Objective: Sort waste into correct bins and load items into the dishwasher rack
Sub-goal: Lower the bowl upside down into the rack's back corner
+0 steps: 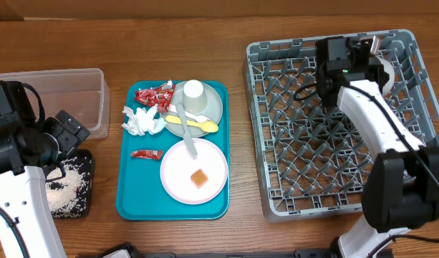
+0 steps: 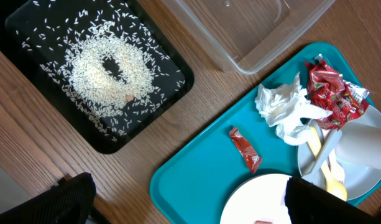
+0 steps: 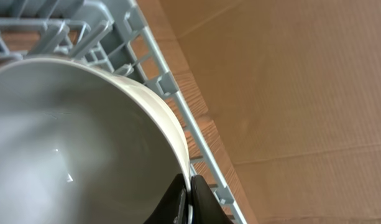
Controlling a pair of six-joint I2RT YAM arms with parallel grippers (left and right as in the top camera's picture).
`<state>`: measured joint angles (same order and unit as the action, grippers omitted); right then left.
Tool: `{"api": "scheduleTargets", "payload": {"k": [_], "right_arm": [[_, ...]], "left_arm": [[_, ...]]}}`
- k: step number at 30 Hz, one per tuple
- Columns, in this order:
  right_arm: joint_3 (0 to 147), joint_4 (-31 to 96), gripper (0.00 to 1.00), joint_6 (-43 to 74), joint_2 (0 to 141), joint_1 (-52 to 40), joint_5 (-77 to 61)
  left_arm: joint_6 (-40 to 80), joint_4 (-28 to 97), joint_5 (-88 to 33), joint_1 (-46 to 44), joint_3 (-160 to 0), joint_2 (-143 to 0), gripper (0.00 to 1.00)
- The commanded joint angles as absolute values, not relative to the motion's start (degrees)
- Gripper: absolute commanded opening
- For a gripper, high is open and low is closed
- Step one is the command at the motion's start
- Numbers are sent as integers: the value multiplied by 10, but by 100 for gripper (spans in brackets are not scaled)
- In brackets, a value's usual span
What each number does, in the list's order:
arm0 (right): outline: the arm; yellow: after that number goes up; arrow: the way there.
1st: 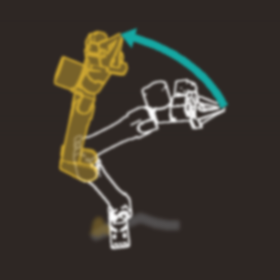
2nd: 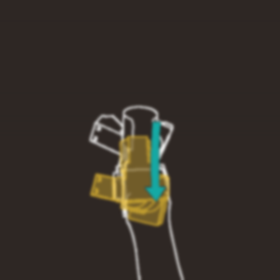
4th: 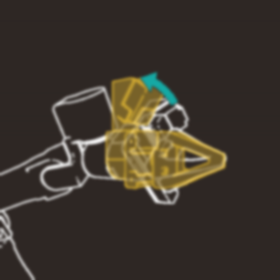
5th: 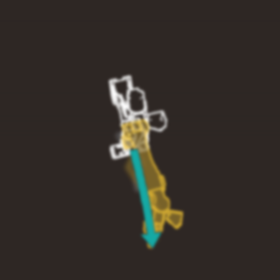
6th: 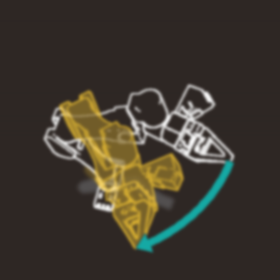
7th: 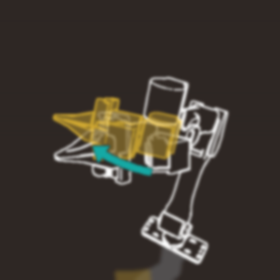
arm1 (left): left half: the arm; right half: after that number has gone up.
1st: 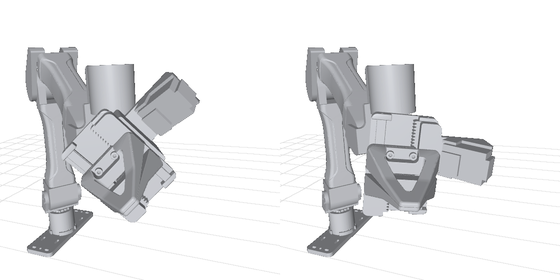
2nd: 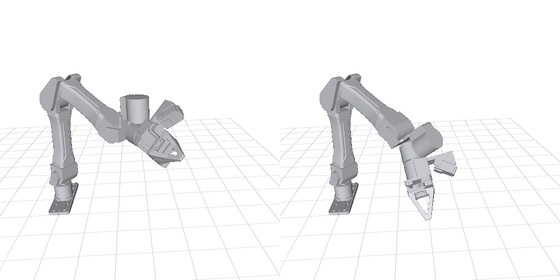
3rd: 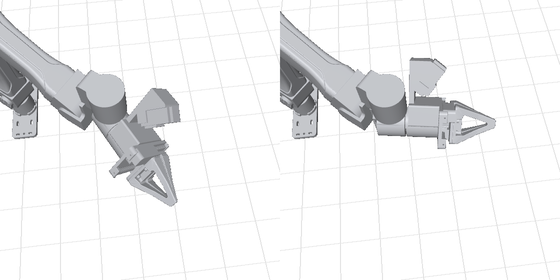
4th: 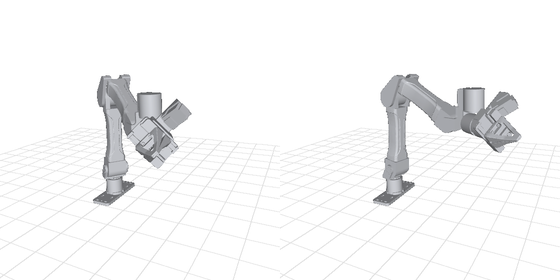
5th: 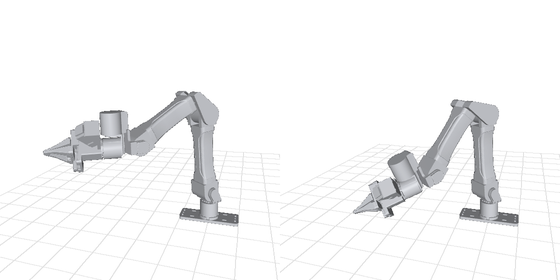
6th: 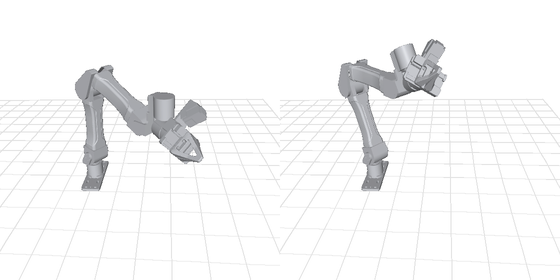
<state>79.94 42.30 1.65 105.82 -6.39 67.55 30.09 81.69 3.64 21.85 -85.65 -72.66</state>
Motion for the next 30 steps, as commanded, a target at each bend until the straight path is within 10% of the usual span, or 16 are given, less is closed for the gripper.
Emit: {"api": "scheduleTargets", "payload": {"k": [1, 30], "right_arm": [[813, 429, 5, 17, 1089, -70, 672], [792, 366, 10, -60, 1100, -93, 759]], "left_arm": [[309, 818, 34, 222, -864, -726, 100], [309, 818, 34, 222, -864, -726, 100]]}}
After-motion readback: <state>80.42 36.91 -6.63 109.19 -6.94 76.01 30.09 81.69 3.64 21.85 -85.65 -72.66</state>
